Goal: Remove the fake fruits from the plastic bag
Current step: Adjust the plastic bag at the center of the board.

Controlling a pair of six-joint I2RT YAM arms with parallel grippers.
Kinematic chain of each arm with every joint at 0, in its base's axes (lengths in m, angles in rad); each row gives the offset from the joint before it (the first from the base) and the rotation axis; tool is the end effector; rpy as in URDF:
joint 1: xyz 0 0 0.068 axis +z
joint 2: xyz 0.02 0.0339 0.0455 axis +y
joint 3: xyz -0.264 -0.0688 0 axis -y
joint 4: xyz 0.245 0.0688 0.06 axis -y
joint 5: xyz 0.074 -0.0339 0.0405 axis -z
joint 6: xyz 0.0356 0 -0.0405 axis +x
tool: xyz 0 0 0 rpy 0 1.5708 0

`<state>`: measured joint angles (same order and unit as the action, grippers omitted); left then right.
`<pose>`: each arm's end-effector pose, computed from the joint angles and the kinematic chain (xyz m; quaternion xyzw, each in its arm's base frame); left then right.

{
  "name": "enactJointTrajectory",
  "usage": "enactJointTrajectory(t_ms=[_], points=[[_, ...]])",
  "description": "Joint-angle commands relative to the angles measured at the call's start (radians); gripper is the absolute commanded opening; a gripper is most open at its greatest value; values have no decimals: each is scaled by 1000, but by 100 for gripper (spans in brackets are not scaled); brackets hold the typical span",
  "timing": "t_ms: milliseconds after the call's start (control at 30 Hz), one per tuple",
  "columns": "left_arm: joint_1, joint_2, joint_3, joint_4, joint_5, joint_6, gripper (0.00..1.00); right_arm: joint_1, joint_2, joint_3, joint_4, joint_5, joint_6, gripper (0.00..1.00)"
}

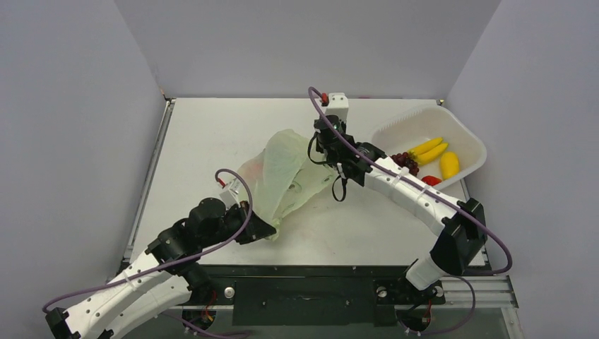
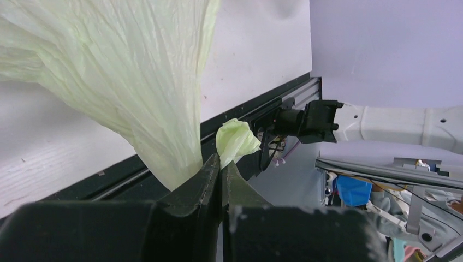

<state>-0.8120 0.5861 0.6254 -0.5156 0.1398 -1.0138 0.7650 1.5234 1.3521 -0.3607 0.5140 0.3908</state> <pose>0.0925 -0.1047 0.2790 -0.0497 0.8512 -0.4472 0.2702 0.2643 0.2295 0.3413 -0.0322 0.8484 0.0774 0.5226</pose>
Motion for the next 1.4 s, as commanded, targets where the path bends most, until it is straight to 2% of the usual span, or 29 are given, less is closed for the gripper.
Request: enactJointTrajectory(t_ms=[0, 200, 233, 267, 333, 400, 467, 600, 733, 833, 933, 1000, 1033, 1100, 1133, 1167, 1233, 1300, 1367], points=[[-48, -3, -31, 93, 13, -66, 0, -4, 72, 128, 11, -71, 31, 0], [-95, 48, -14, 73, -8, -31, 0, -52, 93, 216, -3, -107, 60, 0], [-96, 49, -4, 62, -8, -22, 2, -54, 90, 215, -3, -135, 57, 0], [-96, 48, 5, 56, -9, 0, 6, -57, 82, 212, -1, -153, 51, 0], [-97, 45, 42, 15, -25, 42, 22, -58, 65, 186, 16, -208, 35, 0], [-95, 51, 107, -55, -61, 104, 33, -58, 49, 150, 35, -250, 26, 0], [-94, 77, 195, -149, -106, 178, 40, -57, 36, 125, 40, -274, 22, 0], [-87, 171, 412, -385, -209, 311, 46, -57, 8, 68, 46, -290, 19, 0], [-75, 292, 604, -494, -279, 420, 47, -57, -14, 34, 52, -303, 22, 0], [-55, 393, 721, -513, -312, 501, 48, -57, -24, 26, 55, -315, 28, 0], [6, 473, 791, -492, -276, 565, 49, -58, -27, 25, 54, -326, 33, 0], [69, 553, 806, -452, -200, 616, 44, -57, -29, 28, 52, -328, 34, 0], [106, 572, 811, -438, -179, 648, 35, -57, -30, 28, 51, -329, 35, 0], [125, 639, 820, -396, -150, 698, 30, -57, -31, 31, 48, -330, 35, 0], [127, 677, 820, -365, -149, 718, 33, -57, -32, 33, 47, -332, 40, 0], [128, 694, 814, -342, -146, 752, 41, -57, -33, 34, 47, -335, 41, 0], [129, 737, 789, -242, -141, 795, 50, -58, -33, 36, 47, -342, 52, 0], [130, 783, 769, -182, -140, 824, 67, -57, -31, 40, 48, -351, 62, 0], [128, 836, 779, -153, -140, 853, 74, -58, -30, 41, 52, -362, 69, 0]])
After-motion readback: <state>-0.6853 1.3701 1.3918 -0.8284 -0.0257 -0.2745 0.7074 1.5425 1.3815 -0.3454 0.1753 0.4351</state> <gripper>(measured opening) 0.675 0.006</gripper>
